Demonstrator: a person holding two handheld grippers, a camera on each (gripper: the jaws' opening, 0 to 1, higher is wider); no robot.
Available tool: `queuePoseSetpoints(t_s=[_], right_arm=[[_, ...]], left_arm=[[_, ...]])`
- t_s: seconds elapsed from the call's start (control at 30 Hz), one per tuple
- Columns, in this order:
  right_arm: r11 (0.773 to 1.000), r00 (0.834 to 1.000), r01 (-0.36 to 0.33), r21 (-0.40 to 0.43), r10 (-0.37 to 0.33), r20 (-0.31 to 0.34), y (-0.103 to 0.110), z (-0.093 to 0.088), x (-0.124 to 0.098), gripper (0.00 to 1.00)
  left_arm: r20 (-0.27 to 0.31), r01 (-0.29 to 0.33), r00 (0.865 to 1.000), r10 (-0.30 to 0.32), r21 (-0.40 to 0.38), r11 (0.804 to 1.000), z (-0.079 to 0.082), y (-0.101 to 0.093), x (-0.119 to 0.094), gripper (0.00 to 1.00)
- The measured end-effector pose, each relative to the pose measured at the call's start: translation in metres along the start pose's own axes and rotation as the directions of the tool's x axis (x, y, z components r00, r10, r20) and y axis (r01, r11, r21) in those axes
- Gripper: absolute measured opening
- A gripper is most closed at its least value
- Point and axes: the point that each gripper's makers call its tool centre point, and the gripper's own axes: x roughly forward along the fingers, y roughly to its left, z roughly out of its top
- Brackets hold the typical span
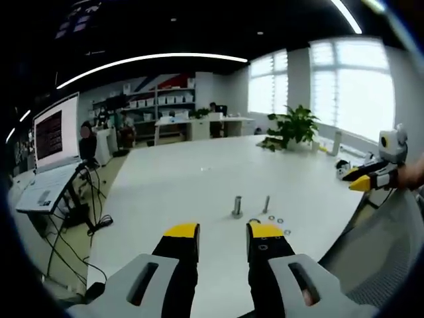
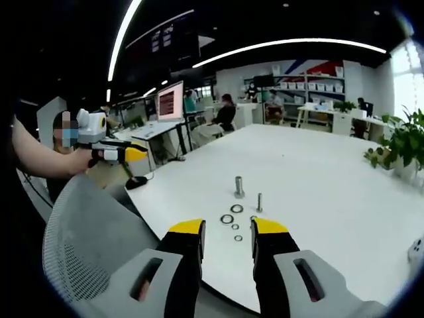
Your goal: Place the washer onto the threaded stud by aligning its center hole with the stud, sliding it down to the base, and recovering from edge contact or off-axis alignment until the washer reaches the visible bottom stop.
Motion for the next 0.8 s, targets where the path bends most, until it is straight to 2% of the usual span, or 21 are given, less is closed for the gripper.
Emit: queuePoseSetpoints(t_s=[0.8], right_arm=[[0.999, 0.999, 0.046, -0.012, -0.046, -0.015, -0.01, -0.004, -0.003, 0.3]], left_arm=[[0.038, 0.015, 0.999, -0.014, -0.026, 1.0, 0.008, -0.003, -0.001, 0.26]])
